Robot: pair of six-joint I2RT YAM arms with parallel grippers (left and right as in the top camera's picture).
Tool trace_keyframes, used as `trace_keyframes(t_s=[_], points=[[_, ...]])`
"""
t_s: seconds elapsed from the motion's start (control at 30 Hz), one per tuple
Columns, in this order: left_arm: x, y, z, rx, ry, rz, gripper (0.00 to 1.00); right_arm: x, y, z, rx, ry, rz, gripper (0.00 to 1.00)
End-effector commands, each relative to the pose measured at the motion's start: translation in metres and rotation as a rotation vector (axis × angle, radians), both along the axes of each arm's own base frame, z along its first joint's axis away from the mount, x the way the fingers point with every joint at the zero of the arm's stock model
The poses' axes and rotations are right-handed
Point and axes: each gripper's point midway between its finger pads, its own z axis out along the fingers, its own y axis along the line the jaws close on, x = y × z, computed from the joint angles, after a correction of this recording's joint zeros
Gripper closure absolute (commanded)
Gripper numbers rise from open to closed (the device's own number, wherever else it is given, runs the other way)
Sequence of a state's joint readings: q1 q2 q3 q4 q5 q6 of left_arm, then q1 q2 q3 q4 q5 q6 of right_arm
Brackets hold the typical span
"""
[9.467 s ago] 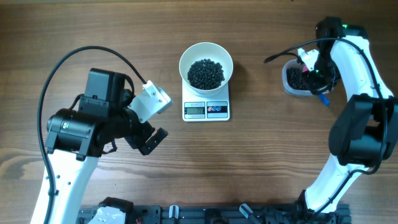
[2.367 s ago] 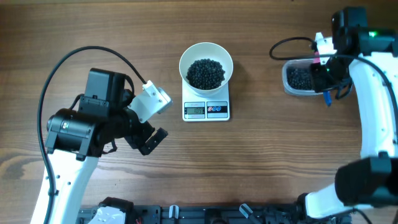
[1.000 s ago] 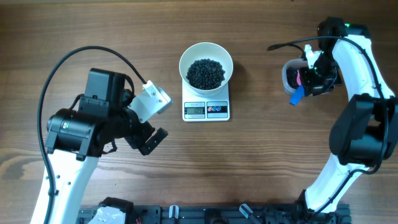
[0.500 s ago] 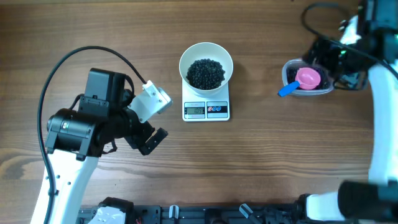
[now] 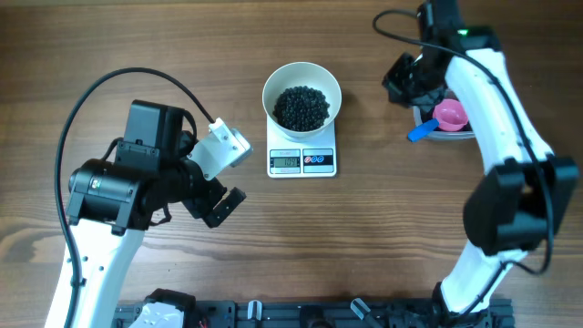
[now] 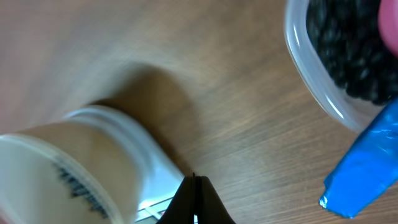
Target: Scoop item into bowl and weigh 150g on scale
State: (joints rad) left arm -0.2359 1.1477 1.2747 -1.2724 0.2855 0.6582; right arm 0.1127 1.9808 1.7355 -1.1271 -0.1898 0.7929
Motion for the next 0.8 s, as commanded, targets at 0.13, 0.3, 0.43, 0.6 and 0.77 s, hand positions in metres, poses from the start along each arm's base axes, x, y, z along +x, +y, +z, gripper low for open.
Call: trace_keyframes(t_s=[0.13,0.3,0.43,0.6,0.77], points=[[0.002,0.001,0.001,0.003,-0.012,-0.012,0.0,-0.042,-0.027,-0.018,-0.148,0.206,-0.085,0.96],[0.002,0.001,0.001,0.003,-0.012,-0.012,0.0,-0.054,-0.036,-0.018,-0.195,0.253,-0.104,0.96],[0.002,0.001,0.001,0.003,-0.012,-0.012,0.0,-0.033,-0.027,-0.019,-0.143,0.173,-0.112,0.96],[0.002,0.001,0.001,0.003,-0.012,-0.011,0.0,-0.029,-0.028,-0.033,-0.148,0.165,-0.12,0.96],[0.002,0.001,0.001,0.003,-0.012,-0.011,0.0,-0.033,-0.039,-0.034,-0.205,0.177,-0.121,0.96]])
